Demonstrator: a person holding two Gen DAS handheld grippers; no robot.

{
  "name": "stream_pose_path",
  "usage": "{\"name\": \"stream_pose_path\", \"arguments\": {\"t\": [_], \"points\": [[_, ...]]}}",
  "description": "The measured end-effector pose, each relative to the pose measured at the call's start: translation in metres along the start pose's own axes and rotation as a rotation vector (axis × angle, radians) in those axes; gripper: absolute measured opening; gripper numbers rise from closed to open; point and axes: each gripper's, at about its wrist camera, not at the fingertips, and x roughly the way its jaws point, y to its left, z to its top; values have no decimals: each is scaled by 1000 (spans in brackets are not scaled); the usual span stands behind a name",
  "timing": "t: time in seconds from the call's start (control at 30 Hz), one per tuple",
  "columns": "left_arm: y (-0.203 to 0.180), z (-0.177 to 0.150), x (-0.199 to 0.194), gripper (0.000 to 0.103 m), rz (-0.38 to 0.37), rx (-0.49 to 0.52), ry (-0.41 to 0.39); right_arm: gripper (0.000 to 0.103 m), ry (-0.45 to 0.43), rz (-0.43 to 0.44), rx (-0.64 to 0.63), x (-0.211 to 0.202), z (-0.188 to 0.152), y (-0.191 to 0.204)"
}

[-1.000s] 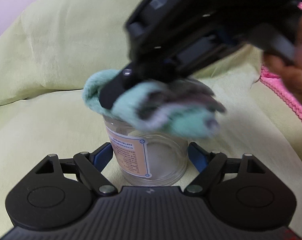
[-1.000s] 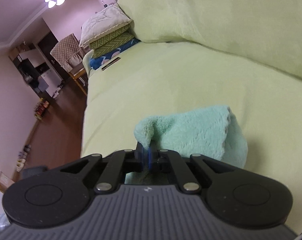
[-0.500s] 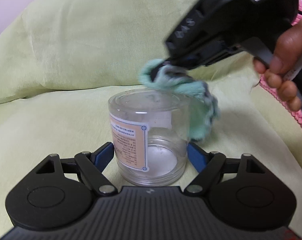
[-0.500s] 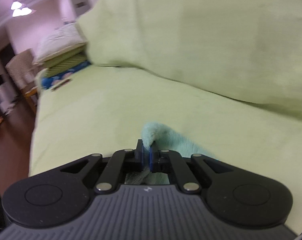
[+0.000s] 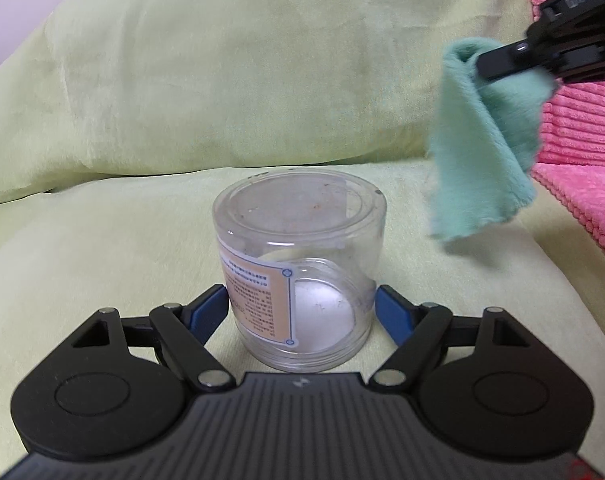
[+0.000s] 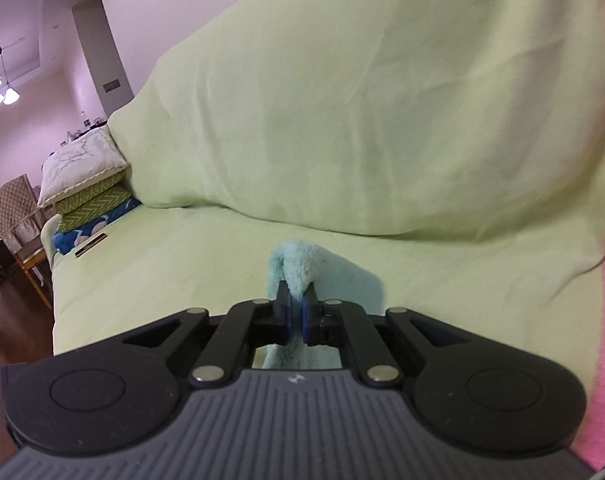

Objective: Clean container
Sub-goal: 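Lift the cloth off the jar and drop it beside the jar, right gripper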

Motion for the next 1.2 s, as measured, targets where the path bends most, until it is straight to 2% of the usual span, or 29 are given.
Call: {"name": "stream_pose_path", "arguments": {"t": [0.13,0.2,0.3,0.47,0.6,0.67,0.73,0.9,0.97,1.03,1.13,1.2], "points": [[-36,-13,-39,81,-1,1,-1,4,-15,-31,-39,-12,4,1],[-66,-23,-68,81,-3,3,-1,4,-25,-61,-57,-18,5,0],[-116,-40,-117,81,-7,6,-2,4,-48,-49,-52,-32,6,-1],[-95,-30,-89,81,-6,7,-1,4,-54,-49,-103,-64,5,7],[-72,-20,-60,81,-5,6,-2,4,10,-68,-151,-82,5,17],[-128,-23,-124,81,9,-2,0,4,78,-87,-177,-82,4,22],[-138,-30,-139,81,-29,21,-3,4,166,-129,-222,-57,-7,27],[-129,-31,-124,81,-31,16,-4,4,341,-258,-370,27,-59,33],[-130,-32,-123,81,-33,18,-4,4,394,-276,-360,50,-79,29],[-137,-35,-129,81,-33,16,-3,7,386,-257,-311,56,-90,26],[-145,-37,-137,81,-32,13,0,8,382,-250,-252,49,-89,22],[-153,-39,-145,81,-32,11,1,15,402,-224,-195,42,-83,18]]}}
